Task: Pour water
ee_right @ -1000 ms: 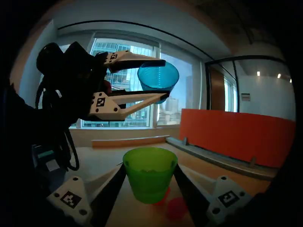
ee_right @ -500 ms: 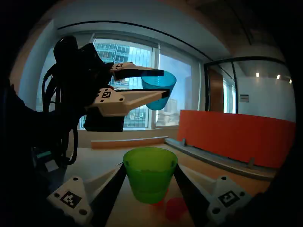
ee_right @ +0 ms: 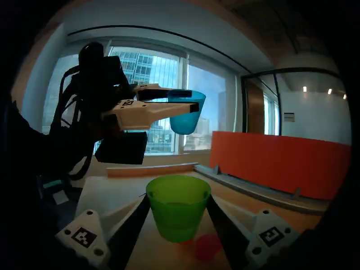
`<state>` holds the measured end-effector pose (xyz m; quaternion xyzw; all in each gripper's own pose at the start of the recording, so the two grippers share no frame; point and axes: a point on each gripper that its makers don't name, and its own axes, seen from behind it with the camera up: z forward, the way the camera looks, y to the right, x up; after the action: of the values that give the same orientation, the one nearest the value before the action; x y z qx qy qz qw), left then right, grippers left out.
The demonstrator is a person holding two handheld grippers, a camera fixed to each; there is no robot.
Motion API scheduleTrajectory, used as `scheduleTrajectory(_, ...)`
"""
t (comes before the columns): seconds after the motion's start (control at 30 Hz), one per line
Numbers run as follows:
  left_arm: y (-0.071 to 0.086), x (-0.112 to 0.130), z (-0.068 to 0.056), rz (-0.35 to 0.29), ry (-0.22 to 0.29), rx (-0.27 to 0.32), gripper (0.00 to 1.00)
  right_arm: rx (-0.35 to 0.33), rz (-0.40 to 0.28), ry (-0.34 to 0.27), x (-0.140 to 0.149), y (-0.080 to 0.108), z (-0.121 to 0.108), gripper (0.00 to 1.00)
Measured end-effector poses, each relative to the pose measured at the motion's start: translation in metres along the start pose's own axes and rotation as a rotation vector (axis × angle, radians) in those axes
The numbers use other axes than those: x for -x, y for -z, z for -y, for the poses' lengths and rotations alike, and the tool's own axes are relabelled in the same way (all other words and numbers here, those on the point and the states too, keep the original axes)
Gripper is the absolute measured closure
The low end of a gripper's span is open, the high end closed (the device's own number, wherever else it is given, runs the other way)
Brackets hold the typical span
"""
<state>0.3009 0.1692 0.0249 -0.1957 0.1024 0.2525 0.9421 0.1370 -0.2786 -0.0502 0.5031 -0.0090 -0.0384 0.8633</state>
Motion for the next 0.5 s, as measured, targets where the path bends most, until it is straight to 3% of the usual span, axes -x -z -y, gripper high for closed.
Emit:
scheduleTrajectory(0.3,-0.0014,0.005,0.0114,0.0,0.228,0.01,0.12,0.006,-0.005,-0.002,-0.0028,0.0032,-0.0012,0.11)
scheduleTrajectory(0.5,-0.008,0.0087,0.011,0.007,0.372,0.04,0.12,0.008,-0.007,-0.001,-0.0043,0.0046,-0.0001,0.11)
